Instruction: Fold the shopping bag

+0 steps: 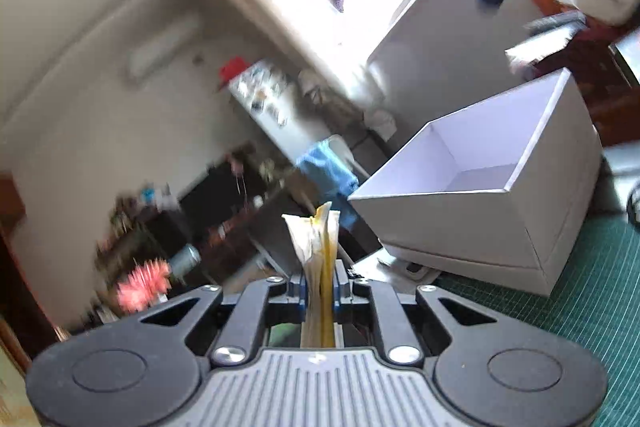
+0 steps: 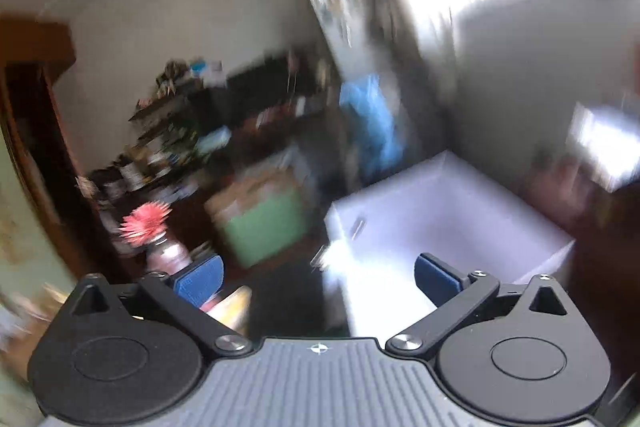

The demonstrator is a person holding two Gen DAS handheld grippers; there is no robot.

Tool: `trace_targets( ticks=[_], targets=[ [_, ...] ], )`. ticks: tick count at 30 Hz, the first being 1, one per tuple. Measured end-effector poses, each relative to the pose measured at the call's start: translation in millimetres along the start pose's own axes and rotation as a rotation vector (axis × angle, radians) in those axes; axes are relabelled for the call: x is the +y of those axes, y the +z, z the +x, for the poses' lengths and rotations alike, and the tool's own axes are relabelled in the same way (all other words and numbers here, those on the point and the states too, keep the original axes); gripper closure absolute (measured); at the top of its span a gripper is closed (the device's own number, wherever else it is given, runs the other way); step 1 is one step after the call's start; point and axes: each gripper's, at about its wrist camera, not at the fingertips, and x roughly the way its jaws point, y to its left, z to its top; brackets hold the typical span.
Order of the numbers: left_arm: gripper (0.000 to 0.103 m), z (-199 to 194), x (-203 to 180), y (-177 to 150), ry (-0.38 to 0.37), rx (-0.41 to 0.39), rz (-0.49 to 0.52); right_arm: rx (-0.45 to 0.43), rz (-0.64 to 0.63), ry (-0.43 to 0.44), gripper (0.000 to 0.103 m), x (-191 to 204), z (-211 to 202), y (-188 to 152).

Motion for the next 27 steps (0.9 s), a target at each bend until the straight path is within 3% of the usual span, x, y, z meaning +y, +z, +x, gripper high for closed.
trace_targets(
  ticks=[2,6,8,10,14,15,16,18,22,27],
  targets=[
    [0.093,-8,10,3,-0.006,0.023,-0.049,-0.025,-0.098,-0.025,0.000,1,-10,-8],
    [0.093,-5,34,0,-0.015,0.053,-0.129,0.040,-0.156,-0.031,0.001,-3,-16,-21],
    [0.093,-11,39,0,-0.022,0.044,-0.157,0.112,-0.197,-0.052,0.001,-8,-15,-25],
    [0.092,-10,41,0,-0.018,0.039,-0.182,0.155,-0.198,-0.055,0.008,-13,-12,-25],
    [0.092,-6,48,3,-0.017,0.017,-0.256,0.322,-0.117,-0.080,0.061,-40,16,-27],
    [0.092,-6,48,4,-0.007,0.011,-0.257,0.329,-0.117,-0.085,0.074,-41,17,-29],
    [0.092,-6,48,5,0.004,0.005,-0.258,0.400,-0.106,-0.126,0.079,-53,29,-35],
    [0.092,-4,51,6,0.009,0.016,-0.274,0.447,-0.087,-0.124,0.092,-63,35,-41],
    [0.092,-1,64,8,-0.040,0.087,-0.335,0.649,-0.087,-0.137,0.096,-78,61,-65],
    [0.092,12,73,7,-0.104,0.198,-0.366,0.766,0.013,-0.134,0.096,-88,75,-84]
  ],
)
